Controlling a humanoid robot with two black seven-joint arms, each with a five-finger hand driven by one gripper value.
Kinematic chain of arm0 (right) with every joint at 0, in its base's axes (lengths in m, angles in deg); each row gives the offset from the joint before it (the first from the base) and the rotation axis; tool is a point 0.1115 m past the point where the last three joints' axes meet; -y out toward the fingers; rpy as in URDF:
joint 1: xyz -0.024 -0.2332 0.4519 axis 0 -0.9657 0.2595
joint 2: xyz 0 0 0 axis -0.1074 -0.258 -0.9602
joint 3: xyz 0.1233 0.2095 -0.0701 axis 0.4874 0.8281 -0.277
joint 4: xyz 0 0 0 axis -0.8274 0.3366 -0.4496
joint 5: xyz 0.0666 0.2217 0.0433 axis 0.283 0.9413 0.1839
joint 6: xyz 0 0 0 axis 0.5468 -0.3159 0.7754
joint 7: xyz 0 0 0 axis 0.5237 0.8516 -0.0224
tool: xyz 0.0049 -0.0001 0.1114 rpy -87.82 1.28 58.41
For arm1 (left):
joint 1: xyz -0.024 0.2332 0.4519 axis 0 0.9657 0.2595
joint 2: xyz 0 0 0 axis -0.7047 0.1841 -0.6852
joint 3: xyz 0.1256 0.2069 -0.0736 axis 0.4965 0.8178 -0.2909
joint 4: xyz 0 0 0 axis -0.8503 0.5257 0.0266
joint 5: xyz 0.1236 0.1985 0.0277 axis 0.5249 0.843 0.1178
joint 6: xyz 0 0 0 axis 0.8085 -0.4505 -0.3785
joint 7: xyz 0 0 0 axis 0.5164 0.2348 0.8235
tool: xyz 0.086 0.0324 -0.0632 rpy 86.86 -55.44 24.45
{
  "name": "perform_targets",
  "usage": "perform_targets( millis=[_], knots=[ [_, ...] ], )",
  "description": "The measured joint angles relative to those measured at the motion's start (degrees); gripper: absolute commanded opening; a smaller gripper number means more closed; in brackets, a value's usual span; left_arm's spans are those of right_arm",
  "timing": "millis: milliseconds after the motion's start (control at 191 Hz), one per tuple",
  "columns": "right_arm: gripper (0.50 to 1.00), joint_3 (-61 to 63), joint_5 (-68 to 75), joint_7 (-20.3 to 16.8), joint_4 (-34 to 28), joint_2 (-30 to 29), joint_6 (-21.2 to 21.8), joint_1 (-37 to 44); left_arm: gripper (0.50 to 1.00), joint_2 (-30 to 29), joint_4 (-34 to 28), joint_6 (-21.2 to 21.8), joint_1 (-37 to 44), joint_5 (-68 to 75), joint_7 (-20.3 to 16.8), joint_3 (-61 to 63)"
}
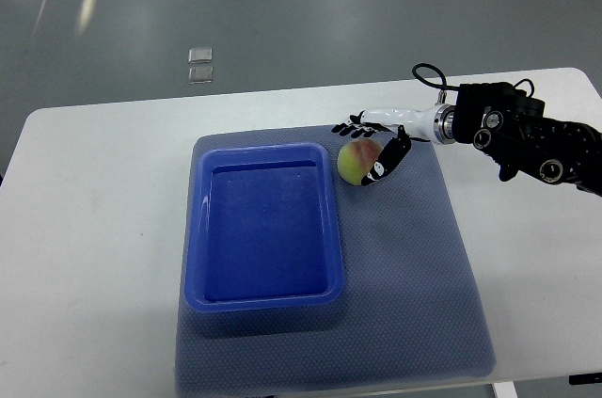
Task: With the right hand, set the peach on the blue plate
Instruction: 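Lower the right hand onto the peach and close fingers around it, then carry the peach with the right hand over the blue tray and lower it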
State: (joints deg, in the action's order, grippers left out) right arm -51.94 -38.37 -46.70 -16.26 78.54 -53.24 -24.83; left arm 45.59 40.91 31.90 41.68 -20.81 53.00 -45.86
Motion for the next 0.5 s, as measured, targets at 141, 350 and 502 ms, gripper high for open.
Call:
perform_targets(
  millis=[141, 350, 502],
  knots=[
    [0.819, -0.53, -0.13, 0.14, 0.24, -0.71, -2.08, -1.17, 1.000, 0.00, 0.00, -0.04, 0.00, 0.02, 0.00, 0.01],
    [0.513, -1.94, -1.42, 0.19, 0.62, -1.08, -4.48, -1.96, 1.000, 0.00, 0.00, -0.07, 0.00, 0.02, 0.00, 0.01],
    [0.509, -2.33, -0.66, 0.19, -0.56, 0.67, -4.17, 0.34, 1.000, 0.00, 0.00, -0.12, 0.00, 0.02, 0.00, 0.02]
  ],
)
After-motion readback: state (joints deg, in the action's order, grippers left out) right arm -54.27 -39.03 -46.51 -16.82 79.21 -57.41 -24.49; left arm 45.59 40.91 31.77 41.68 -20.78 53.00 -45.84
